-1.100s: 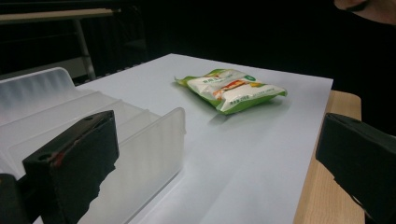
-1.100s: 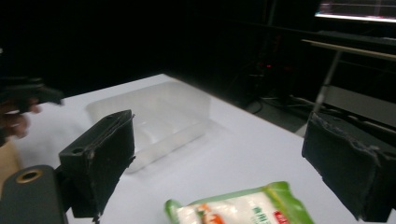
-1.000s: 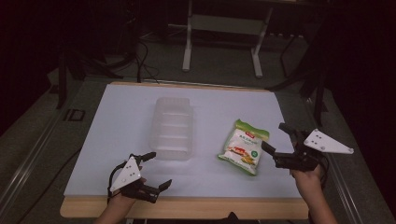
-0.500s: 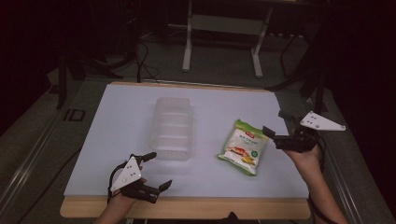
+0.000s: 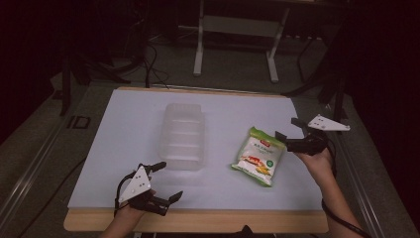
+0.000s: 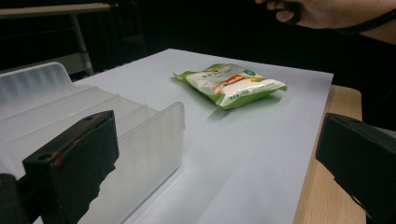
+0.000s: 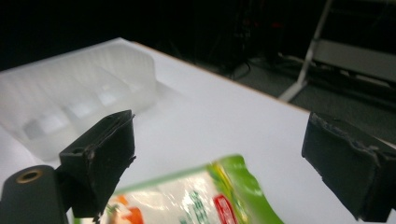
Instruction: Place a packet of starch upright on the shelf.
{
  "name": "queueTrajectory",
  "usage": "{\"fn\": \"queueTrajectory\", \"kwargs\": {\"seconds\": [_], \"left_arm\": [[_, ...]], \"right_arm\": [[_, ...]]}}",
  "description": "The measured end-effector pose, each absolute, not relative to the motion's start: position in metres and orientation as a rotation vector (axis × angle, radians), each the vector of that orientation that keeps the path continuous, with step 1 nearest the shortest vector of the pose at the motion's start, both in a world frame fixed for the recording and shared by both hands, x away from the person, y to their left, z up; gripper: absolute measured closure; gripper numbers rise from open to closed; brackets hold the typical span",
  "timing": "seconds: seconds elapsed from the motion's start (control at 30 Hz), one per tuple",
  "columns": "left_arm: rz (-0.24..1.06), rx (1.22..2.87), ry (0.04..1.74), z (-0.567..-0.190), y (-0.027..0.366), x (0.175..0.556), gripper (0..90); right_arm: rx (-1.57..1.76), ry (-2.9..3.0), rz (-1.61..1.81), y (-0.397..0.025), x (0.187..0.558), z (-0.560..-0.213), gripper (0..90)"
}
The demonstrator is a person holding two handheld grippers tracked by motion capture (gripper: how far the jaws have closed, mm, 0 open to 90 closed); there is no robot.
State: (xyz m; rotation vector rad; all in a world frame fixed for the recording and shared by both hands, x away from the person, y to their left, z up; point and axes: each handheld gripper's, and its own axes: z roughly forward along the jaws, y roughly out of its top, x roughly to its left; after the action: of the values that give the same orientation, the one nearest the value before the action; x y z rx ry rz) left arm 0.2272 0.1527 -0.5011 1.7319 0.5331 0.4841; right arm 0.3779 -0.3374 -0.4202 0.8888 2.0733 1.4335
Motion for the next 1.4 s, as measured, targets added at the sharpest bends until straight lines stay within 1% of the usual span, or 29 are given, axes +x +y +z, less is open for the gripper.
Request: {"fn": "queueTrajectory", "kwargs": {"seconds": [0.1,0.13,0.17,0.27,0.43,0.47,0.67,1.2,1.4], "left_arm": [[0.485,1.733,0.534,-0.501,0.153,0.227,0.0],[0.486,1.731,0.535,-0.501,0.154,0.227,0.0],[0.486,1.731,0.535,-0.501,0.154,0.227,0.0],[0.486,1.734,0.534,-0.501,0.153,0.228,0.0],[0.487,1.742,0.530,-0.502,0.152,0.228,0.0],[0.486,1.743,0.529,-0.502,0.152,0.228,0.0],[0.482,1.748,0.531,-0.503,0.151,0.229,0.0],[0.489,1.748,0.533,-0.503,0.151,0.230,0.0],[0.491,1.751,0.533,-0.503,0.151,0.230,0.0]], "right_arm": [[0.916,2.087,1.428,-0.340,0.382,-0.428,9.6],[0.946,2.097,1.403,-0.342,0.385,-0.437,9.6],[0.946,2.097,1.403,-0.342,0.385,-0.437,9.6],[1.006,2.114,1.391,-0.347,0.390,-0.453,9.6],[1.039,2.131,1.362,-0.350,0.394,-0.465,9.7],[1.028,2.143,1.337,-0.351,0.395,-0.470,14.5],[1.064,2.157,1.288,-0.354,0.401,-0.488,14.0],[1.153,2.214,1.209,-0.359,0.409,-0.515,14.0],[1.211,2.220,1.105,-0.357,0.413,-0.528,10.7]]}}
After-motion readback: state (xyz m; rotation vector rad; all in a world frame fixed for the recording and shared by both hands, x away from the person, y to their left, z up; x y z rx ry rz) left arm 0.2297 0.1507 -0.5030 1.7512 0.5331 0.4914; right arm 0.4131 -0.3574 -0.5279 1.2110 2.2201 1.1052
